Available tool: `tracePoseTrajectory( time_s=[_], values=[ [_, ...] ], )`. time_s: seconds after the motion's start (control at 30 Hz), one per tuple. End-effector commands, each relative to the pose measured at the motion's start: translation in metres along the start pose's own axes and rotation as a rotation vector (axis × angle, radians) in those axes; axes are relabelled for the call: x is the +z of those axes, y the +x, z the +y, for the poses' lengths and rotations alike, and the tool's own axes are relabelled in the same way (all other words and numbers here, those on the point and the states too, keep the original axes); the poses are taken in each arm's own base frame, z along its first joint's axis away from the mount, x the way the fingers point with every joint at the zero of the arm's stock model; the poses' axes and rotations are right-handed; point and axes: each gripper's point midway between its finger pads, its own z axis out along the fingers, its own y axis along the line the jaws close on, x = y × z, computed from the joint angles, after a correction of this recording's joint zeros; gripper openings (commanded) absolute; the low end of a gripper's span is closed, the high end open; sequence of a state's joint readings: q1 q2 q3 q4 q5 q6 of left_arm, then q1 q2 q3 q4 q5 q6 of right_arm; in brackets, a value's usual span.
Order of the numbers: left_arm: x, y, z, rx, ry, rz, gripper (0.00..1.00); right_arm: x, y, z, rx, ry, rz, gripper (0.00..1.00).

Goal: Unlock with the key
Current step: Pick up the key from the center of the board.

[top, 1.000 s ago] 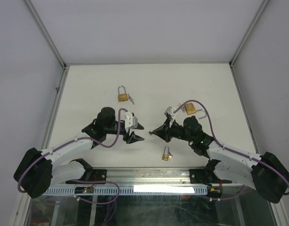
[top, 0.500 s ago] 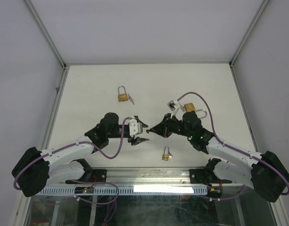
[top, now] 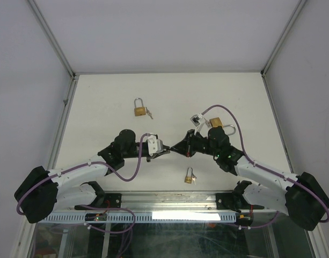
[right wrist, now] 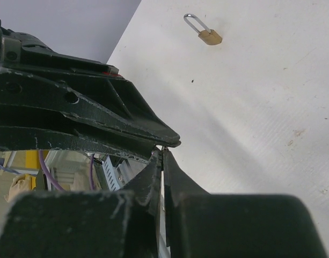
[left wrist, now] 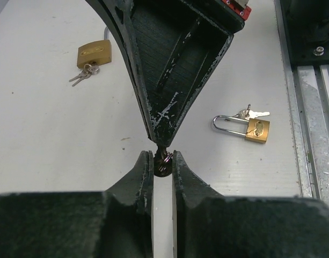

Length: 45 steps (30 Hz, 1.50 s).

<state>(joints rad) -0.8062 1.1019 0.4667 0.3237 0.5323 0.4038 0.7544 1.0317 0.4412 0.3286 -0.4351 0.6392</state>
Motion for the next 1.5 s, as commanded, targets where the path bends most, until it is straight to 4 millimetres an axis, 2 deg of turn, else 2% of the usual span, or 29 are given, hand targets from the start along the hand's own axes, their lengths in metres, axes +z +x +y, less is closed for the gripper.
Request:
tracePoseTrajectory(
  time_s=[0.0,0.17,0.23,0.3,0.37,0.43,0.57,0.67,0.77,1.03,1.13,1.23,1.47],
  values=[
    [0.003,-0.017,0.007,0.043,-0.025,-0.059,0.0,0.0,-0.018,0.025,-0.031,-0.093,-0.036,0.0],
    [0.001,-0.018,0.009,0.036,-0.039,-0.054,0.0,-0.002,-0.017,0.029,-0.057,-0.111,-0.034,0.0],
    [0.0,-0.02,0.01,0.033,-0.049,-0.058,0.0,-0.007,-0.023,0.021,-0.061,-0.089,-0.052,0.21],
    [-0.002,-0.022,0.01,0.036,-0.053,-0.065,0.0,-0.011,-0.024,0.017,-0.074,-0.081,-0.054,0.35],
    [-0.003,-0.025,0.01,0.031,-0.056,-0.074,0.0,-0.016,-0.024,0.014,-0.076,-0.086,-0.054,0.45],
    [-0.003,-0.027,0.008,0.032,-0.046,-0.081,0.0,-0.02,-0.024,0.013,-0.072,-0.105,-0.051,0.46],
    [-0.003,-0.03,0.003,0.034,-0.019,-0.098,0.0,-0.022,-0.024,0.019,-0.079,-0.161,-0.035,0.42],
    [-0.003,-0.032,0.002,0.029,-0.013,-0.105,0.0,-0.02,-0.021,0.026,-0.077,-0.213,-0.007,0.26],
    [-0.003,-0.034,0.001,0.034,-0.003,-0.112,0.0,-0.017,-0.021,0.024,-0.065,-0.212,-0.002,0.18],
    [-0.002,-0.034,-0.001,0.037,0.011,-0.11,0.0,-0.014,-0.029,0.03,-0.042,-0.241,-0.026,0.19],
    [-0.003,-0.035,-0.001,0.039,0.012,-0.112,0.0,-0.012,-0.029,0.029,-0.036,-0.24,-0.017,0.12],
    [-0.003,-0.035,-0.002,0.042,0.015,-0.114,0.0,-0.011,-0.028,0.027,-0.032,-0.234,-0.013,0.11],
    [-0.003,-0.036,-0.005,0.045,0.033,-0.118,0.0,-0.011,-0.032,0.017,-0.02,-0.19,-0.033,0.19]
  ],
)
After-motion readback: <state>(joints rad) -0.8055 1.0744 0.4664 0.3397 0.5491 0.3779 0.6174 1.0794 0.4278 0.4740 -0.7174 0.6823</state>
